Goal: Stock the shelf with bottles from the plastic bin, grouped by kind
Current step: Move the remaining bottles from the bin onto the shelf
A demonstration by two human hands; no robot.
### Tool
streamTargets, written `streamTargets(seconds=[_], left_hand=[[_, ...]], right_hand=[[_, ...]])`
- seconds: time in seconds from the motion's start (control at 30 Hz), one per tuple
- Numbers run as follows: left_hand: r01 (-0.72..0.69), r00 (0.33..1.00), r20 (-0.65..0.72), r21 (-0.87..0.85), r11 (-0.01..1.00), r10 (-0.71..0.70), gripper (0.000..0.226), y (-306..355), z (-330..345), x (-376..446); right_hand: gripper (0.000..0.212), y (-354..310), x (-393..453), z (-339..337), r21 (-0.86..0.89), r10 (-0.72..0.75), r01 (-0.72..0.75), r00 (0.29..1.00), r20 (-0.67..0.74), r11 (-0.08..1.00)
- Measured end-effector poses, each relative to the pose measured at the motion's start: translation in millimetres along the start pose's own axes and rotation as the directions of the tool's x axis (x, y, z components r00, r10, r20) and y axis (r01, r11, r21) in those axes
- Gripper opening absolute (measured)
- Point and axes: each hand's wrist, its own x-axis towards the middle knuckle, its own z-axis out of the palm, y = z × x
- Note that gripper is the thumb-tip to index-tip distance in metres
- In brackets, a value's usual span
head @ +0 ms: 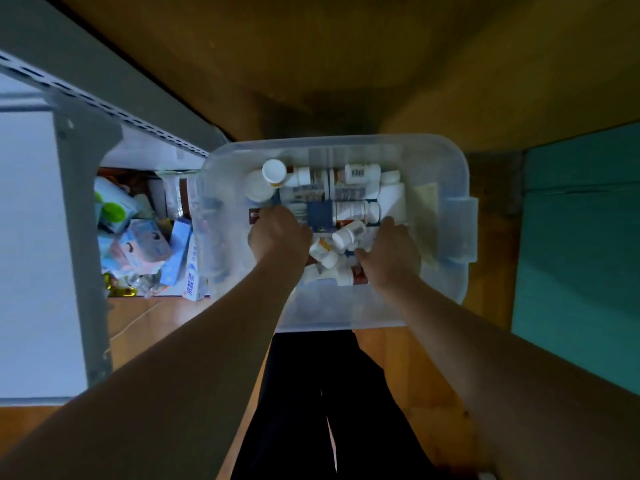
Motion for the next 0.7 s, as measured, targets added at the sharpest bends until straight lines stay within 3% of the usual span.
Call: streamTargets(seconds=[0.13,0.23,0.53,0.7], left_hand=[[-0.031,0.999,-0.012,0.207,0.978,0.034,0.036,14,5,17],[-0.046,0.998,-0.028,0.273,0.961,0.056,0.039,15,11,19],[-0.046,0.99,-0.139,-0.076,0.996,0.035,0.065,-2,2,-3],[-0.108,0.99,-0.116,-0.261,0.959,0.08,0.073,-26,-9,-29]], right_hand=[[0.056,-4,3,18,-0.062,-0.034,0.025,0.987,-0.157,0.998],[0.062,-4,8,21,-0.084,-0.026,0.011,0.983,-0.182,0.996],[0.067,-7,7,19,0.041,-0.021,0.027,0.99,-0.137,0.999],[0.046,2,4,16,0.008,-0.078,0.08,0.986,-0.148,0.997]])
